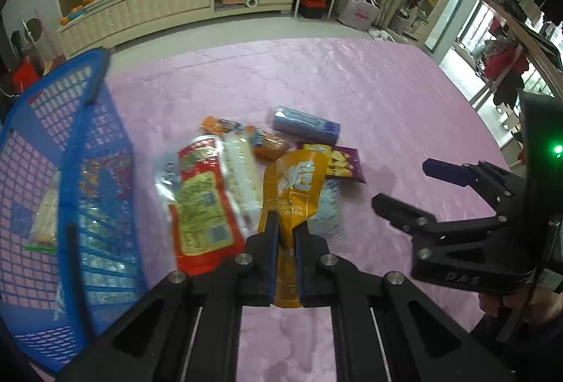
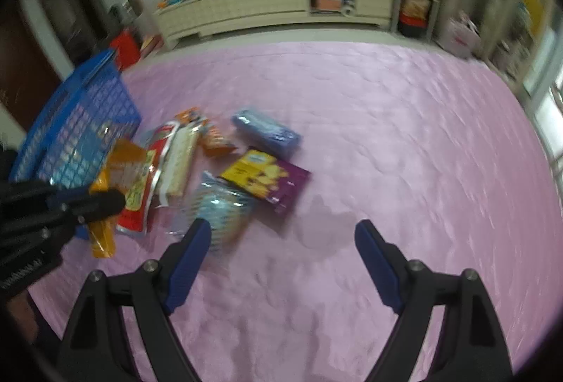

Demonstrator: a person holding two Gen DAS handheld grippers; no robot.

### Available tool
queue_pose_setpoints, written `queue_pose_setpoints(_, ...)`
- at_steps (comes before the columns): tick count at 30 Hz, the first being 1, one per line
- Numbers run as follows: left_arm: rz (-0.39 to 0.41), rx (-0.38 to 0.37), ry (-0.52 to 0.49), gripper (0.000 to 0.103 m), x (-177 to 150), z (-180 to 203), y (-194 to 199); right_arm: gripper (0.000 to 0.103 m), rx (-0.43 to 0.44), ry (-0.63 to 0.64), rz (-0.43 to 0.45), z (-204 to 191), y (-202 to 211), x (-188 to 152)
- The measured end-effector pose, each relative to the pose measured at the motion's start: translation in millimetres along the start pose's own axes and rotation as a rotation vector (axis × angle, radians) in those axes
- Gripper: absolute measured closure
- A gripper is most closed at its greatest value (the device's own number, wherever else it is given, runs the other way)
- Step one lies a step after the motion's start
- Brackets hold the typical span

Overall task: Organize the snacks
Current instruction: 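Grasp the clear blue-striped biscuit bag with the right gripper while the left gripper holds the pouch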

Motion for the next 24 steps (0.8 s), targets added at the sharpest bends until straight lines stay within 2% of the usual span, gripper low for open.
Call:
queue_pose_setpoints(2,0.005,0.004,0.008,0.096,-0.7,-8.8,8.2,0.016,0.018,0.023,-0.022,-7.7,-6.8,3.9)
queue_pose_setpoints(6,0.009,0.038,0.024,0.096,-4.5,-18.3,6.5,0.016,0.05,-0.027,-0.079,-12.8,-20.8,6.5)
queue_pose_setpoints(10,-0.002,0.036,0.036,0.096,-16.6,-28.2,7.7,0.017,0.099,-0.082,-0.109,-20.8,-35.6,7.1)
queue_pose_setpoints(13,0.0,0.031,0.019,0.096,-21.9,-27.5,10.3,0.017,0.079,-0.1,-0.148,-33.0,-51.8,10.8)
queue_pose_setpoints(15,0.003,0.029,0.01,0.096,-22.7,-26.6,12.7,0.021,0.078,-0.101,-0.151,-41.0,-59.1,14.7)
queue_pose_setpoints(16,0.002,0.03,0.007,0.096,-22.4,-26.2,11.9,0.023,0.049,-0.093,-0.151,-44.3,-63.8,16.5)
queue_pose_setpoints(17,0.0,0.031,0.004,0.096,-22.2,-25.6,9.9,0.029,0.007,-0.079,-0.165,-46.9,-70.0,17.0)
queue_pose_setpoints(21,-0.002,0.02,-0.002,0.096,-23.9,-24.8,8.7,0.045,0.001,-0.063,-0.185,-49.6,-79.0,12.3)
queue_pose_setpoints(24,-0.005,0.015,-0.003,0.096,-27.0,-25.6,10.5,0.046,0.013,-0.048,-0.188,-47.7,-72.5,4.6)
Point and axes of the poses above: each gripper's, at about its wrist camera, not at the fingertips, and y roughly against the way its jaws point, z to its right, x to its top, the point moved 2 cm from there along -y, roughly the way its jaws point
